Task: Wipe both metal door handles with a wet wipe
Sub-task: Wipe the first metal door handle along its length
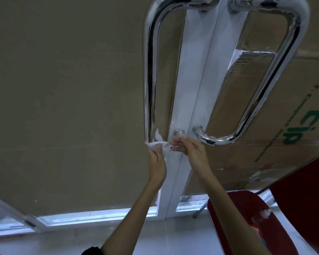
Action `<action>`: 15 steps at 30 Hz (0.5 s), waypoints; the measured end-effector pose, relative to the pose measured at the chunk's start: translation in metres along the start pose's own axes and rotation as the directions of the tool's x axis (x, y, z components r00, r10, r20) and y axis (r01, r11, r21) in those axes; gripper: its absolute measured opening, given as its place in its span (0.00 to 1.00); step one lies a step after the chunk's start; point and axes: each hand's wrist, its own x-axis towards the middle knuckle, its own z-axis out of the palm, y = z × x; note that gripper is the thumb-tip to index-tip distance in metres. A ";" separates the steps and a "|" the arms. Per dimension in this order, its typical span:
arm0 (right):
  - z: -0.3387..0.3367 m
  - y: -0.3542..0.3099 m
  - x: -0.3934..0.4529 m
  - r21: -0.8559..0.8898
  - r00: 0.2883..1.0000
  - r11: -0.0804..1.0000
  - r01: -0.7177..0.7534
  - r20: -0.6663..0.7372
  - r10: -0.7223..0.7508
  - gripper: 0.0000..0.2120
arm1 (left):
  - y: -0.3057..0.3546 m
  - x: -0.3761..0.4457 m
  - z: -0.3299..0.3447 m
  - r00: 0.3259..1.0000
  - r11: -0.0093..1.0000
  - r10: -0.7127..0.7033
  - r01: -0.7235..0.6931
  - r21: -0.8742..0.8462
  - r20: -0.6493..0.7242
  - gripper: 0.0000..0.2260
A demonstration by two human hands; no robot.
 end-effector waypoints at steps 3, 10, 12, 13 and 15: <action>-0.007 -0.001 0.000 -0.001 1.000 1.000 -0.010 -0.001 0.010 0.14 | -0.011 -0.001 0.014 0.982 0.981 -0.161 0.170 -0.095 0.094 0.38; -0.035 -0.003 0.005 0.071 0.999 0.997 -0.020 -0.033 0.022 0.15 | 0.018 -0.006 0.014 0.989 0.964 -0.113 0.086 -0.250 -0.096 0.13; -0.047 -0.001 0.004 0.047 0.999 0.998 -0.031 -0.042 0.033 0.15 | 0.022 0.003 0.019 0.979 0.977 -0.003 -0.041 -0.211 -0.205 0.22; -0.052 0.001 0.003 0.041 0.998 0.998 -0.036 -0.045 0.038 0.15 | 0.022 0.007 0.024 0.969 0.981 0.024 -0.071 -0.183 -0.246 0.24; -0.058 0.003 0.002 0.039 0.998 0.998 -0.041 -0.046 0.043 0.15 | 0.023 0.003 0.038 0.965 0.981 -0.053 0.002 -0.195 -0.257 0.22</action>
